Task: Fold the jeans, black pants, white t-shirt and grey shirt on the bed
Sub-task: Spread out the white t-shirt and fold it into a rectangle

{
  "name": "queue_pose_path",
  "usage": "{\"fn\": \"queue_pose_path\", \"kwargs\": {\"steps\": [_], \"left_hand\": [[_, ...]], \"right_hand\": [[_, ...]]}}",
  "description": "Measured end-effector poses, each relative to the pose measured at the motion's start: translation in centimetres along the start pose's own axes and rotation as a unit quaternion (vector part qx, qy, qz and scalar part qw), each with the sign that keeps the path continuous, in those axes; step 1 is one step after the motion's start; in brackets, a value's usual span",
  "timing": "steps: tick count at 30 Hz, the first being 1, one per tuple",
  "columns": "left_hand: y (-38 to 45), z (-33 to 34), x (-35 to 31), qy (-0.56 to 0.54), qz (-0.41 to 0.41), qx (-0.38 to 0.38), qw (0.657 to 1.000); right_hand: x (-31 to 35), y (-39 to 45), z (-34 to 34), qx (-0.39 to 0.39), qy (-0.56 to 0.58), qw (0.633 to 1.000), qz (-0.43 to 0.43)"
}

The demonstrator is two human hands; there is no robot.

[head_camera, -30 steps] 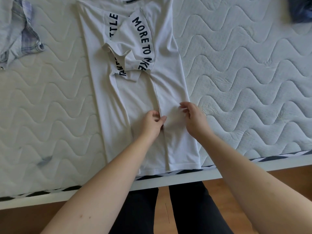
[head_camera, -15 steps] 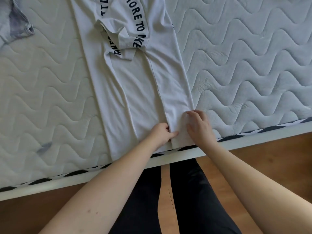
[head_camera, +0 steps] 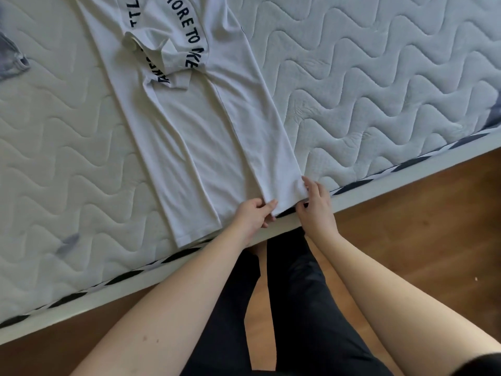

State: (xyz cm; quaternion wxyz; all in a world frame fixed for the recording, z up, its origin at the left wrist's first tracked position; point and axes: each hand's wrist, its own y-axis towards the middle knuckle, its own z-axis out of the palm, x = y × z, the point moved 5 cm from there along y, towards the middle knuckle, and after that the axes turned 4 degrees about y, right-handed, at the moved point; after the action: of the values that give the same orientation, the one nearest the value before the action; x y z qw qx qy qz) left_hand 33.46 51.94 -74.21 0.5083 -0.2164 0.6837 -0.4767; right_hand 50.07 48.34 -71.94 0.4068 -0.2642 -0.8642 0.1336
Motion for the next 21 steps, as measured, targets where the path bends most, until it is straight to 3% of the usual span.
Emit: {"fn": "queue_pose_path", "kwargs": {"steps": [5, 12, 16, 21], "left_hand": [[0.0, -0.2, -0.5, -0.018, 0.004, -0.005, 1.0], [-0.4, 1.2, -1.5, -0.105, -0.011, 0.067, 0.992], [0.2, 0.6, -1.2, -0.068, 0.013, 0.019, 0.997], [0.6, 0.4, -0.5, 0.049, 0.007, -0.058, 0.997]], "right_hand": [[-0.5, 0.1, 0.4, -0.003, 0.003, 1.0, 0.029], [-0.8, -0.1, 0.4, -0.035, 0.026, 0.998, 0.05], [-1.8, -0.1, -0.6, -0.075, 0.05, 0.989, 0.12], [-3.2, 0.0, -0.7, -0.062, 0.102, 0.967, 0.224]]}}
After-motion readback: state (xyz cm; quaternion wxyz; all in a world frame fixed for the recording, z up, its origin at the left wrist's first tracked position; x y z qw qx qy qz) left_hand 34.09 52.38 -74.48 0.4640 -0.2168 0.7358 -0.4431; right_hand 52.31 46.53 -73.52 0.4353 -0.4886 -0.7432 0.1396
